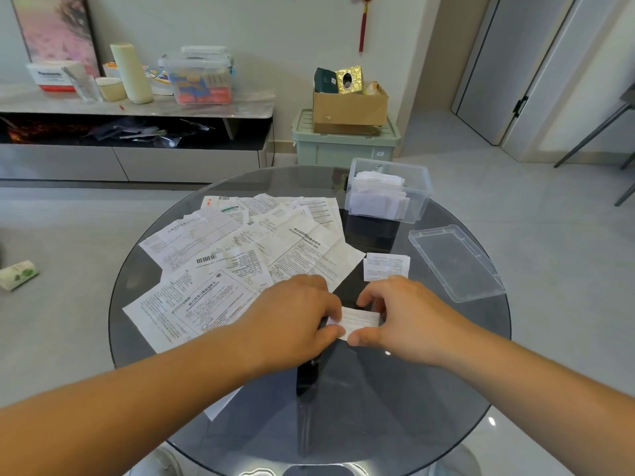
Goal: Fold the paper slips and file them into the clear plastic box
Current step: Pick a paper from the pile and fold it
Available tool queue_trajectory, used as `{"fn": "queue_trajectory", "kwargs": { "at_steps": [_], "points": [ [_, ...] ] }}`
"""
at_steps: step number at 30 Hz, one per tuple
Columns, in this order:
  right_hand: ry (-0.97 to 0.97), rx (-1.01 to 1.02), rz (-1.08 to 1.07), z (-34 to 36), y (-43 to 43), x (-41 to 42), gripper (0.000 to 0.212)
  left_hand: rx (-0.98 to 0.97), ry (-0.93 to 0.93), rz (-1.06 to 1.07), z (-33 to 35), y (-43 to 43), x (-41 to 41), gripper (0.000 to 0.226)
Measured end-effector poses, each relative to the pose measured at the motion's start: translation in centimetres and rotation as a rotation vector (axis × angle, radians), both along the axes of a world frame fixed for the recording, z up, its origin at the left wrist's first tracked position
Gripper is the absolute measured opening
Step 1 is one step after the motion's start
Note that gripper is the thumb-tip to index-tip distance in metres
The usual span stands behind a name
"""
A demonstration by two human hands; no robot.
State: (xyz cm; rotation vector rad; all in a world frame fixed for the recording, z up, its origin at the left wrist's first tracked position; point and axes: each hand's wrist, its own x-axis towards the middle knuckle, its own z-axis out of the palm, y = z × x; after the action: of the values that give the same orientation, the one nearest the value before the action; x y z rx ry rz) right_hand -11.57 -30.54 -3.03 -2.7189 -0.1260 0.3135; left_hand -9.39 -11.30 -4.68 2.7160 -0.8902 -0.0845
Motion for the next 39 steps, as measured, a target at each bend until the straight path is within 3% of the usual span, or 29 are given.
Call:
{"fn": "queue_trajectory", "kwargs": {
  "at_steps": [5,10,18,23,26,32,39],
  "points": [
    [0.025,-0.016,-0.023,0.5,0.2,-0.2,0.04,-0.03,-0.002,0.017,-0.1,-0.2,-0.1,0.023],
    [0.109,-0.013,-0.02,0.8,0.3,0.2,0.04,-0.077,0.118,0.036,0.0,0.0,0.2,0.021],
    [0.094,0.051,0.031,0.3,-0.1,-0.1,0.034,-0.144,0.198,0.065,0.0,-0.2,0.6,0.04],
    [0.04,0.253,0.058,-0.1,-1.2,0.0,0.024,-0.221,0.215,0.034,0.8,-0.9,0.5,0.006],
    [-0.06,0.317,0.028,0.2,-2.8,1.0,0.012,-0.281,0.244,0.087,1.7,-1.8,1.4,0.007],
    [-0.21,0.268,-0.036,1.1,-5.6,4.5,0.007,-0.39,0.263,0.237,2.5,-5.3,5.3,0.006],
    [-0.174,0.083,-0.066,-0.1,-6.5,7.3,0.014,-0.262,0.22,0.292,0.8,-7.9,8.5,0.021]
  ]
}}
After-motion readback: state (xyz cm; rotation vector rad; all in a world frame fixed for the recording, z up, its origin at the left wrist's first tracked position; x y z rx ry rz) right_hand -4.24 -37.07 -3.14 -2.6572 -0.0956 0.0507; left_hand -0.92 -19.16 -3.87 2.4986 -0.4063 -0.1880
